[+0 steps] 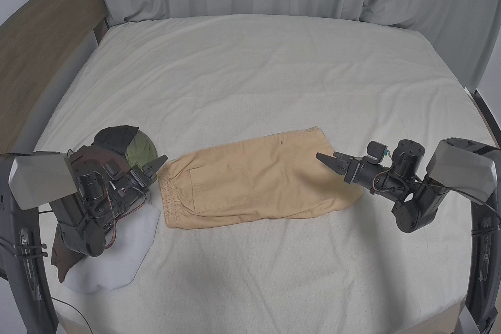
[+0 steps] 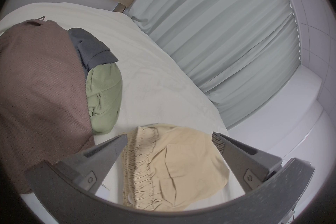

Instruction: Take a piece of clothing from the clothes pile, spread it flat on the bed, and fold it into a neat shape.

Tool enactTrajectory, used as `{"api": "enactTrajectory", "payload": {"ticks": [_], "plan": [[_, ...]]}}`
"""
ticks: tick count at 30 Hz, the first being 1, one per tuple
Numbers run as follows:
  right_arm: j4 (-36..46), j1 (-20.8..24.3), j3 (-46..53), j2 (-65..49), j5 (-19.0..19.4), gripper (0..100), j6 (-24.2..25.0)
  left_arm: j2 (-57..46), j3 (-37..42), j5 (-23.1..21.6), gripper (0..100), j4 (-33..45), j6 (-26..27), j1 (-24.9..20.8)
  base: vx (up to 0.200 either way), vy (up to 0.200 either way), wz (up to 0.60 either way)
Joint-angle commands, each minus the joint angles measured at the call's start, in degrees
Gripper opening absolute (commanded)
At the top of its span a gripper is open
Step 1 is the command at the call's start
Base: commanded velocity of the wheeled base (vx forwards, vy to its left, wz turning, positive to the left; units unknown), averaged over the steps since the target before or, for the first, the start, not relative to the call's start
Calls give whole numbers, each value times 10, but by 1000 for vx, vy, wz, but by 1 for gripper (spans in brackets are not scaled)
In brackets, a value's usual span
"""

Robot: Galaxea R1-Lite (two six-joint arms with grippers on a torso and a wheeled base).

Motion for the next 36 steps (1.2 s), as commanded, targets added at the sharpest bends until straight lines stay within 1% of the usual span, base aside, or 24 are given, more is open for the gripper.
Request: {"api": "enactTrajectory", "payload": {"ticks": [1, 2, 7, 13, 22, 28, 32, 36], "plan": [[-1, 12, 27, -2, -23, 100, -1, -50, 15, -5, 100, -2, -7, -2, 0, 0, 0], [-3, 17, 35, -2, -31, 100, -2, -61, 19, -6, 100, -2, -7, -2, 0, 0, 0], [-14, 30, 61, -1, -37, 100, -2, -94, 30, -8, 100, -2, -6, -8, 0, 0, 0], [-14, 43, 90, 1, -64, 100, -1, -126, 53, -25, 100, -2, 7, -17, 0, 0, 0], [-34, 52, 120, 7, -68, 100, 1, -179, 79, -36, 100, -2, 40, -32, 0, 0, 0], [-42, 55, 128, 22, -78, 100, 1, -208, 97, -47, 100, -2, 66, -42, 0, 0, 0], [-55, 60, 139, 29, -79, 100, 1, -218, 116, -64, 100, -2, 73, -47, 0, 0, 0], [-55, 62, 155, 29, -79, 100, 1, -218, 128, -75, 100, -2, 103, -46, 0, 0, 0]]}}
